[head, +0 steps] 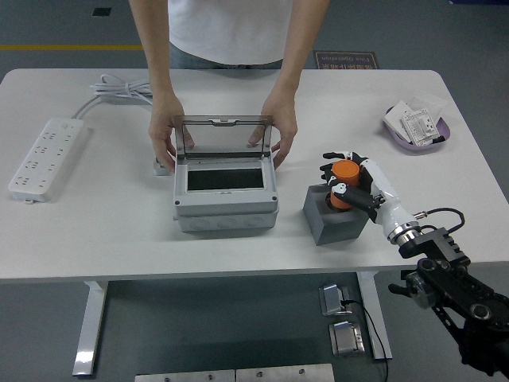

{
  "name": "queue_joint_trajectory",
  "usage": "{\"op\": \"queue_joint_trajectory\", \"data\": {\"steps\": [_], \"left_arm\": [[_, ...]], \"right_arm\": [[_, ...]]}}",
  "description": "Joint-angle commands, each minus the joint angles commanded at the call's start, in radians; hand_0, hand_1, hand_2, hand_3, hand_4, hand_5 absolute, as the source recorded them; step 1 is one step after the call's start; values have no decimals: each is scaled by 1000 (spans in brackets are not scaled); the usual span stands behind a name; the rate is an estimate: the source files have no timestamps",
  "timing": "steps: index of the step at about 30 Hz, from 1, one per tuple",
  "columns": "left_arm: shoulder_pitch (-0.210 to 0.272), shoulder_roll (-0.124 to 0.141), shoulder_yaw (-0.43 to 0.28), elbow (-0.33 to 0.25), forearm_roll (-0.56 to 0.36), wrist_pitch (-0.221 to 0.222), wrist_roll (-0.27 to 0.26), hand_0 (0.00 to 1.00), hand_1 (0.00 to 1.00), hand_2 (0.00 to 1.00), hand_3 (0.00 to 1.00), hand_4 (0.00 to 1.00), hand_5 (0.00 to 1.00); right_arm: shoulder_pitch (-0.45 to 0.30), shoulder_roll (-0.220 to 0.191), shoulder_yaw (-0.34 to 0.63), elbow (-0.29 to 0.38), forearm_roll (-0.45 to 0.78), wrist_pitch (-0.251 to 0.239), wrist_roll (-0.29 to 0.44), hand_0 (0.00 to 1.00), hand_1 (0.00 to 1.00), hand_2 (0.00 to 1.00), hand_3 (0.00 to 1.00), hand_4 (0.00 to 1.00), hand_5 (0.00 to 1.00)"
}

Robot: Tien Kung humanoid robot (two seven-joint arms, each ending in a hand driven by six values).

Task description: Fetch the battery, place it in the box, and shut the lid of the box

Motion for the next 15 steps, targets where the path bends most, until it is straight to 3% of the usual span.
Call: {"op": "queue_joint_trajectory", "data": {"steps": [1, 8, 15], "left_arm": [[-1, 0, 1, 0, 0, 0, 0, 652, 701, 669, 694, 704, 177], [-4, -2, 10, 2, -3, 1, -1, 652, 702, 671, 694, 706, 178], [-4, -3, 30, 3, -25, 1, 0, 652, 703, 671, 694, 708, 180]], "right_arm": [[3, -1, 1, 0, 1, 0, 0, 524, 493, 527, 535, 2, 2], [44, -14, -21, 11, -2, -10, -3, 511, 483, 522, 529, 2, 2], [141, -38, -121, 74, -147, -27, -63, 506, 480, 521, 530, 2, 2]]}}
